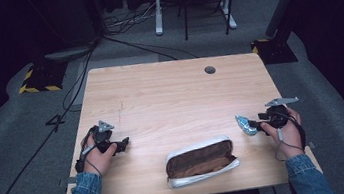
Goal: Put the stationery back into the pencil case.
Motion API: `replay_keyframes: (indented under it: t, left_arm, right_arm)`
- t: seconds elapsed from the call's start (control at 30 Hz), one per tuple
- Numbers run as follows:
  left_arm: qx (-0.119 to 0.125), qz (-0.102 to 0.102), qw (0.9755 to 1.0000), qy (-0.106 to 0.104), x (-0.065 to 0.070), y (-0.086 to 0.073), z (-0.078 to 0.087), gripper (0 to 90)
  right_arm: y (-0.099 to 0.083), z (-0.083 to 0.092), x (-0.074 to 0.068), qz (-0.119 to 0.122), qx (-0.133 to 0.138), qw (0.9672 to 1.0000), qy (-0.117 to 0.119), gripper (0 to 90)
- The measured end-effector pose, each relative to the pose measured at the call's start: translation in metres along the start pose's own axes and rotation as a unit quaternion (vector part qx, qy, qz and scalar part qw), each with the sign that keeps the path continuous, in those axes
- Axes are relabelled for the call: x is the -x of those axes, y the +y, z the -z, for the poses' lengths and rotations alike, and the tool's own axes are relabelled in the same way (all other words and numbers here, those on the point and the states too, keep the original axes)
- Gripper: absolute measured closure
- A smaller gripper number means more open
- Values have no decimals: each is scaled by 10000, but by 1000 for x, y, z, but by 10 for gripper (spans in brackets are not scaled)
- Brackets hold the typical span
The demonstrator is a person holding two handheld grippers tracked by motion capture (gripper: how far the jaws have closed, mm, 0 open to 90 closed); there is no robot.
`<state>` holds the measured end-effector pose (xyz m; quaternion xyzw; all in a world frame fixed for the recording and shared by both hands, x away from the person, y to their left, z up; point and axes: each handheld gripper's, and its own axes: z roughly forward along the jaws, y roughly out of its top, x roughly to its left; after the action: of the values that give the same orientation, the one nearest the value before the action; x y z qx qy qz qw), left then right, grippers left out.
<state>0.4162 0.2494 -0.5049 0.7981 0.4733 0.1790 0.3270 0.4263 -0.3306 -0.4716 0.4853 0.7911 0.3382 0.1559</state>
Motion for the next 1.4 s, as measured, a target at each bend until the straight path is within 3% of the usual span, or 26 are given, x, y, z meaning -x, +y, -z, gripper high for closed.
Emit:
replay_keyframes:
  t: [0.33,0.67,0.77,1.03,1.23,1.4]
  left_arm:
    - [-1,60,10000,19,2,0,0,127]
    - [-7,53,10000,7,2,0,0,127]
    - [-4,54,10000,6,2,0,0,128]
    - [1,43,10000,-6,2,0,0,127]
    - [1,42,10000,-8,2,0,0,127]
    - [0,42,10000,-9,2,0,0,127]
  right_arm:
    - [5,-20,-15,225,-217,9994,112,387]
    - [8,-30,-18,350,-428,9985,-51,388]
    - [13,-31,-20,427,-692,9965,-204,389]
    - [21,-32,-22,386,-1041,9935,-255,404]
    - [26,-30,-25,386,-1347,9898,-261,490]
    - [26,-30,-26,342,-1370,9896,-278,498]
